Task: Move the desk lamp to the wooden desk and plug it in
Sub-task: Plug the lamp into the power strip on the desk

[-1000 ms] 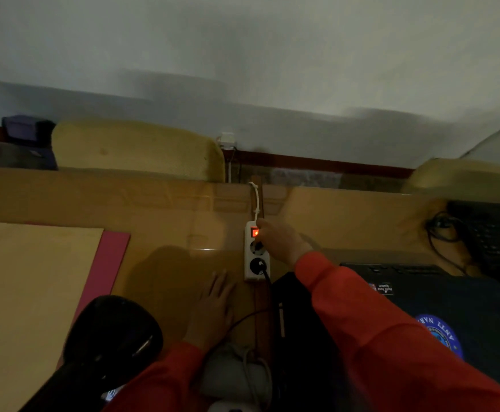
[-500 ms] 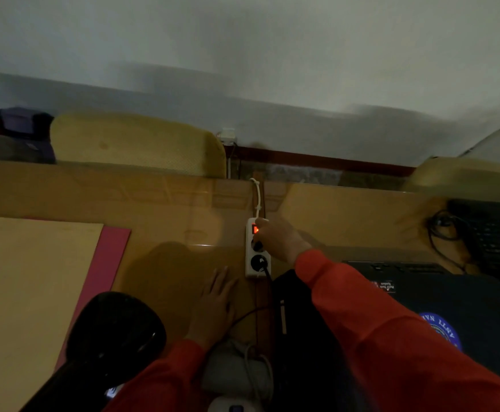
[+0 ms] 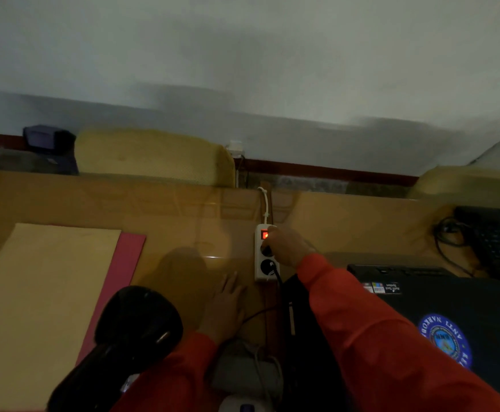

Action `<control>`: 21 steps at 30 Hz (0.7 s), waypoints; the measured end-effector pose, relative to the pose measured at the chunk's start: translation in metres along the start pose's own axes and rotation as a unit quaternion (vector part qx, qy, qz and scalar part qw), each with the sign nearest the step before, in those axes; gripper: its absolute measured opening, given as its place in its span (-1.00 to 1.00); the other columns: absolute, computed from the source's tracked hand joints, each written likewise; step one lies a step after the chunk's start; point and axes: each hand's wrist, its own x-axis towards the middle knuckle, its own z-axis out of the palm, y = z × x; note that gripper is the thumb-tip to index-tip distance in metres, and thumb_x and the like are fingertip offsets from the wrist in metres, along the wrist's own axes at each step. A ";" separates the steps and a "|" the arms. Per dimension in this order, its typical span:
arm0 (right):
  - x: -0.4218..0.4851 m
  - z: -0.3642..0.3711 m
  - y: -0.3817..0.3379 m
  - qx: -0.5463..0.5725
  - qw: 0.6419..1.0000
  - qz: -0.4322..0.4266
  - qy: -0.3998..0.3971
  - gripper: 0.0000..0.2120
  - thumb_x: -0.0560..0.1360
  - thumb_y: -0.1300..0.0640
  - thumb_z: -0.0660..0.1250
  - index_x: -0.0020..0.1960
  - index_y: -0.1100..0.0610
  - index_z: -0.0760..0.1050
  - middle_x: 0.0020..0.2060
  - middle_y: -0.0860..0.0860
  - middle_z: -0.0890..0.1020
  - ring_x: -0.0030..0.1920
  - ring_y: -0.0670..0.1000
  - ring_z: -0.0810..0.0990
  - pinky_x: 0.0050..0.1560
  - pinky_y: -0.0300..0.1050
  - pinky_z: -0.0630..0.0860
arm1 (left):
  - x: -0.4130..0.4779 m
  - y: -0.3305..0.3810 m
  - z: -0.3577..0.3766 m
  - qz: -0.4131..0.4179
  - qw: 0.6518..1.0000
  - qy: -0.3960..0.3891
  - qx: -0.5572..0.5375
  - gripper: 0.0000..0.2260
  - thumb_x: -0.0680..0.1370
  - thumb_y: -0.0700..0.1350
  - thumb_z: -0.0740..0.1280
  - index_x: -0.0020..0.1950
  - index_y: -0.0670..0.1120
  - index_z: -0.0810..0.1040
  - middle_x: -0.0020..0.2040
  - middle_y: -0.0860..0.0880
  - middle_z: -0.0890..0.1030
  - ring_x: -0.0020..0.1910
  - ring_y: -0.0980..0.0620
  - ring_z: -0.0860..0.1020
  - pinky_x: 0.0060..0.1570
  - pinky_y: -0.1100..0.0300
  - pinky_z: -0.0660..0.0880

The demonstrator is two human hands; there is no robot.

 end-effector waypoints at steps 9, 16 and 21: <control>-0.083 -0.026 -0.026 0.264 0.943 0.106 0.172 -0.73 0.52 0.22 0.24 0.21 0.19 0.53 0.13 0.18 0.60 0.04 0.15 0.59 -0.02 -0.07 0.49 | -0.065 0.027 -0.029 0.080 0.989 0.081 -0.096 -0.69 0.53 -0.18 0.28 0.28 -0.09 0.49 0.30 -0.09 0.51 0.31 -0.04 0.43 0.34 0.13 0.34; -0.160 -0.018 -0.100 0.346 0.907 0.069 0.231 -0.74 0.53 0.21 0.24 0.20 0.20 0.50 0.17 0.18 0.56 0.18 0.17 0.54 0.20 0.01 0.48 | -0.145 0.031 -0.037 0.099 0.988 0.079 -0.090 -0.71 0.55 -0.15 0.25 0.28 -0.05 0.46 0.28 -0.05 0.50 0.29 0.01 0.43 0.30 0.06 0.41; -0.182 0.014 -0.152 0.386 0.906 0.023 0.171 -0.76 0.52 0.24 0.24 0.15 0.27 0.54 0.09 0.21 0.61 0.09 0.17 0.58 0.08 -0.03 0.50 | -0.199 0.009 -0.027 0.070 0.994 0.069 -0.051 -0.72 0.56 -0.13 0.24 0.26 0.02 0.46 0.22 0.02 0.49 0.24 0.04 0.43 0.21 0.10 0.43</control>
